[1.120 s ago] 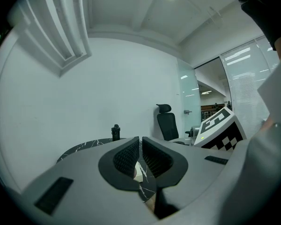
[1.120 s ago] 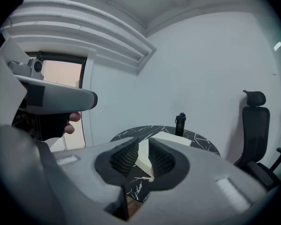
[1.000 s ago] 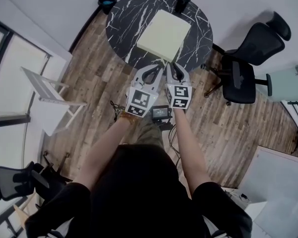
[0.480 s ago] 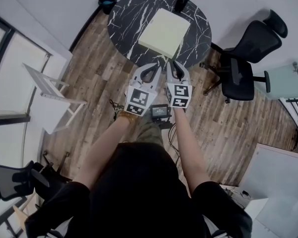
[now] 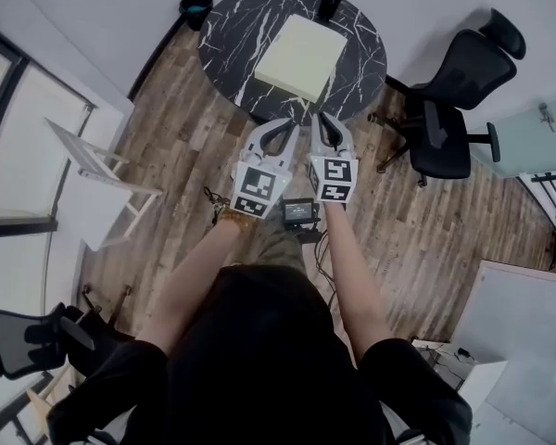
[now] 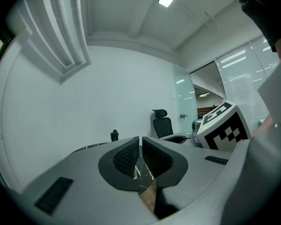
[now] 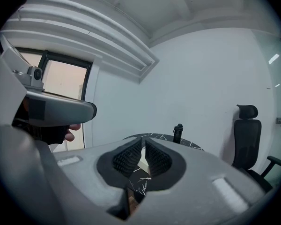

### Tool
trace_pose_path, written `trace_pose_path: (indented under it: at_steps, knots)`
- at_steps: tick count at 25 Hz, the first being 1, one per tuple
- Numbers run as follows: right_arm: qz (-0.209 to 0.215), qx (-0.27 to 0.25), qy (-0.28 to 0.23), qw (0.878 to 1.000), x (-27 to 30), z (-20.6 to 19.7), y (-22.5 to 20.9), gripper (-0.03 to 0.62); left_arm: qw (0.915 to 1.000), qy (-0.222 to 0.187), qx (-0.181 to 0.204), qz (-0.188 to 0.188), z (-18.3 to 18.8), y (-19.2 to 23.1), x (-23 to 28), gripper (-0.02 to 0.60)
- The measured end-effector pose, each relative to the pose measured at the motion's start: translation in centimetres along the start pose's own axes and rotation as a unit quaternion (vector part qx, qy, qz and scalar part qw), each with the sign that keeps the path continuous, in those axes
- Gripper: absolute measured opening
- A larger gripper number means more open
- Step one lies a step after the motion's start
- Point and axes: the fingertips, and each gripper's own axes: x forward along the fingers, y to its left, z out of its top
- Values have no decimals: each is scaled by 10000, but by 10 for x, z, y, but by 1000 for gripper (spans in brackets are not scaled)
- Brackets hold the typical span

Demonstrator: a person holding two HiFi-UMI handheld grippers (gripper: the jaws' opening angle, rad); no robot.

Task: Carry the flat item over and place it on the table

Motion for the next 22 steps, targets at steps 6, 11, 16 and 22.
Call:
trace_pose_path:
  at_steps: [6,11,16,22]
  knots:
    - [-38,-73,-65,9999,-29,8,14,20,9999,-96,10,-35,9,-15,-23,15]
    - [-48,-141,-174,9997,-48,22,31,20,9998,-162,52,-42,15,-21,-45,15]
    - [-51,-204,-294,9993,-64,36,50,20,9996,-272,81,-20,25,-23,-67,15]
    - [-86,-239,-401,9989,-80,47,68,20,9994,-325,125,27,30,-22,-88,15]
